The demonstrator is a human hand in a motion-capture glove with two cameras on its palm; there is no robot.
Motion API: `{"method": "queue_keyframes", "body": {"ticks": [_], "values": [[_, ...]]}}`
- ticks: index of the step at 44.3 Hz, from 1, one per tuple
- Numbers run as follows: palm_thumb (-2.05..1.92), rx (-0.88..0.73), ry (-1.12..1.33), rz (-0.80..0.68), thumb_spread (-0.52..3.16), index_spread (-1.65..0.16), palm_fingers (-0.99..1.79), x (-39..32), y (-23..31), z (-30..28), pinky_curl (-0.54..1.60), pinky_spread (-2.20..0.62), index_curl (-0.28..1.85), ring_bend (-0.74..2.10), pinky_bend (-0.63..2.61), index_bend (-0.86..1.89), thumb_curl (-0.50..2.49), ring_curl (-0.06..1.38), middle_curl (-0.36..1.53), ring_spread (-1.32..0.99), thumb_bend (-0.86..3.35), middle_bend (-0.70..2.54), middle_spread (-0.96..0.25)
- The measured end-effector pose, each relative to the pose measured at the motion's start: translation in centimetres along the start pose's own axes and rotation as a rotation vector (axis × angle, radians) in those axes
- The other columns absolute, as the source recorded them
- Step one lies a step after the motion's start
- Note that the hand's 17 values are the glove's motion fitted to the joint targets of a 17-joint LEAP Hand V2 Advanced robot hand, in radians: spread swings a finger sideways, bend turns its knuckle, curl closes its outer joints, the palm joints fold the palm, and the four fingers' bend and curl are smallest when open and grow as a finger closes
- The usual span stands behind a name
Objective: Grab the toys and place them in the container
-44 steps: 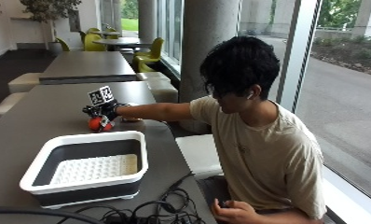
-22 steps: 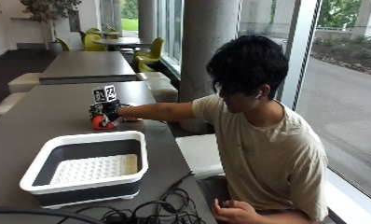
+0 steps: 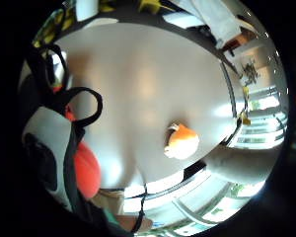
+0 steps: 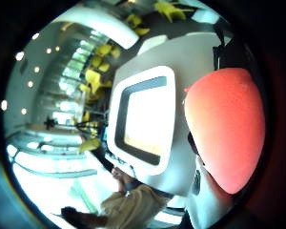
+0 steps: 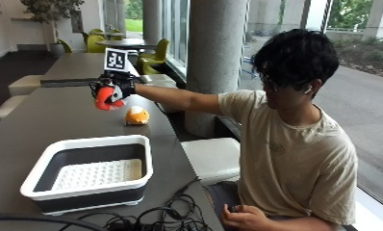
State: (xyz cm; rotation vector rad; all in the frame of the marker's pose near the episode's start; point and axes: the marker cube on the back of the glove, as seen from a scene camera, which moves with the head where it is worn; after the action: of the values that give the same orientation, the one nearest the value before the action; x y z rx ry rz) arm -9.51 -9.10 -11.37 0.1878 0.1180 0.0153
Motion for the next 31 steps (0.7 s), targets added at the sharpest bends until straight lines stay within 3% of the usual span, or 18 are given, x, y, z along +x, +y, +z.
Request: {"method": "queue_keyframes", "body": {"ticks": [12,31], "values": [[0.73,-0.026,0.002,-0.128,0.85,-0.36,0.95,-14.2,-0.3,-1.2,0.41,-0.41,0.26,0.9,1.02,0.31,0.81,0.59,0.39,-0.47,0.16,0.51,-0.32],[0.7,-0.161,0.053,-0.189,0.77,-0.37,0.8,-23.3,-1.6,4.8,0.45,-0.41,0.33,0.9,1.07,0.25,0.91,0.62,0.47,-0.49,0.11,0.46,-0.36]]}}
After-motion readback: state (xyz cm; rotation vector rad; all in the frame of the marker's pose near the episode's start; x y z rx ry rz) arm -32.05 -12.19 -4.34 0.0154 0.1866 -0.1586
